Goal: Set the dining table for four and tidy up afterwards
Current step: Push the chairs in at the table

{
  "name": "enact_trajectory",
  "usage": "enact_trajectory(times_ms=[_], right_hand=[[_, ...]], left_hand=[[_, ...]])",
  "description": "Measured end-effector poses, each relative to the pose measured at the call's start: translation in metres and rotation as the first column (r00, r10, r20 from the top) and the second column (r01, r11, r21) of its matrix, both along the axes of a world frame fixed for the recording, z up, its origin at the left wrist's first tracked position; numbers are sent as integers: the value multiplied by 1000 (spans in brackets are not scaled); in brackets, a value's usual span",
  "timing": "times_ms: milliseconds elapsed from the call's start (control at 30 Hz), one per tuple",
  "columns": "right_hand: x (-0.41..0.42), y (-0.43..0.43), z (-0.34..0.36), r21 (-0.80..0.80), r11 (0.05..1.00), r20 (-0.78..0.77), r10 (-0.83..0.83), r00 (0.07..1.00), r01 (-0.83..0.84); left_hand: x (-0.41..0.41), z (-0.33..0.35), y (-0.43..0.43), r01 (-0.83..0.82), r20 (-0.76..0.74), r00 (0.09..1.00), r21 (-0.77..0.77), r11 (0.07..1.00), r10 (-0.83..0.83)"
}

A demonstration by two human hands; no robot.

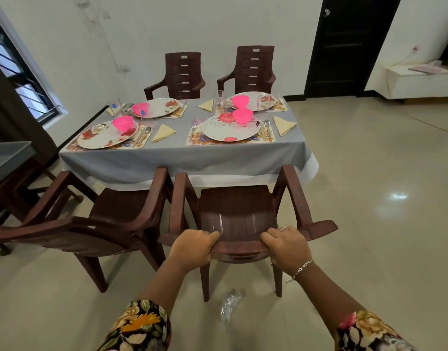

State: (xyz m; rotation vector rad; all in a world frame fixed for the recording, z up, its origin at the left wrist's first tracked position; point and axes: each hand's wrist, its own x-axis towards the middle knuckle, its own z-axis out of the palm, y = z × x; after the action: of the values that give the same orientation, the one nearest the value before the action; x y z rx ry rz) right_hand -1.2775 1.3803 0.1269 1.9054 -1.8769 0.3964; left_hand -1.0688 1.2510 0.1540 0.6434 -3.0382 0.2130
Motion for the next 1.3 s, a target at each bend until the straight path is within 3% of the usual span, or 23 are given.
enact_trajectory(times_ms=[333, 667, 867, 1067, 1300], right_hand=[[-7, -37, -4, -29, 999, -6, -28, 1000, 28], [-5, -34, -7, -54, 998, -52, -33, 998, 31], [-4, -30, -7, -28, 998, -46, -62, 997, 61], [-27, -16, -7, 7, 996, -98, -85, 992, 86], [-121, 41, -5, -150, 944, -15, -300, 954, 295]], left_hand=[[-10, -3, -42, 26, 48, 999, -32, 999, -24], [-12, -5, -36, 13, 3, 1000, -43, 999, -13], [-24, 5, -24, -82, 68, 995, 71, 994, 77], [-91, 5, 18, -80, 47, 996, 222, 972, 72], [-217, 4, 89, -90, -33, 994, 289, 953, 104]])
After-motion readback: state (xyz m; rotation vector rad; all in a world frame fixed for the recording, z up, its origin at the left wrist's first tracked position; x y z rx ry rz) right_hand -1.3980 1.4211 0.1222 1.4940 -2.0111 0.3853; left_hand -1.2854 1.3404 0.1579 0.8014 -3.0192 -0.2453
